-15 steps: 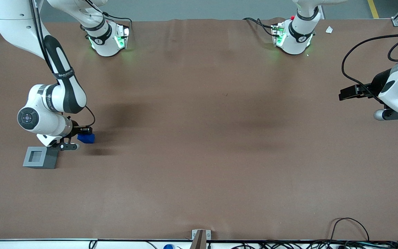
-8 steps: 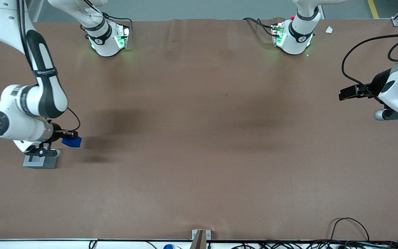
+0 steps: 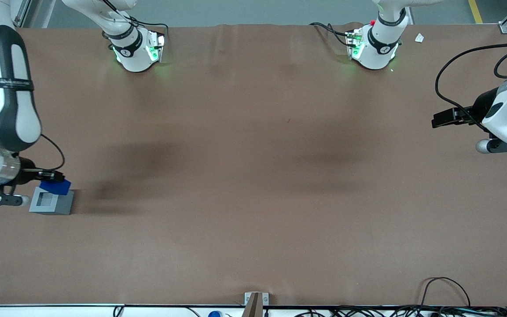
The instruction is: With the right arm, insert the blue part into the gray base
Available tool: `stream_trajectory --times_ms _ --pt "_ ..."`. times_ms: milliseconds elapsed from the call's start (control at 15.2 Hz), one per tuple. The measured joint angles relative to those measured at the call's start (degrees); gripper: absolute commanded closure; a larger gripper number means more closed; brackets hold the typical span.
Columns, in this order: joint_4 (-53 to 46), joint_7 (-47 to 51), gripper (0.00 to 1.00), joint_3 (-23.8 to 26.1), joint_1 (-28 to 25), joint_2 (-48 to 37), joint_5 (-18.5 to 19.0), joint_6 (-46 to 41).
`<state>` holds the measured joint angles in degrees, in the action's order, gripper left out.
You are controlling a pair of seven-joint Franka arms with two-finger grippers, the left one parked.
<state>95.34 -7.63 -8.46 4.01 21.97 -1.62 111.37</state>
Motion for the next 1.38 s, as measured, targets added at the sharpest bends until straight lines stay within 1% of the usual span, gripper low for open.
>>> stream_trajectory --times_ms 263,592,987,1382 --pt "-2.7 -3.3 0.98 -0.1 3.7 1.2 0.0 -0.3" --pt "-8.1 -4.3 0.99 -0.1 6.5 8.2 0.0 -0.3" --pt "-12.8 -4.3 1.0 0.0 6.8 13.8 0.0 -0.5" --pt "-14.8 -6.5 1.0 0.0 6.9 14.8 0.0 -2.0"
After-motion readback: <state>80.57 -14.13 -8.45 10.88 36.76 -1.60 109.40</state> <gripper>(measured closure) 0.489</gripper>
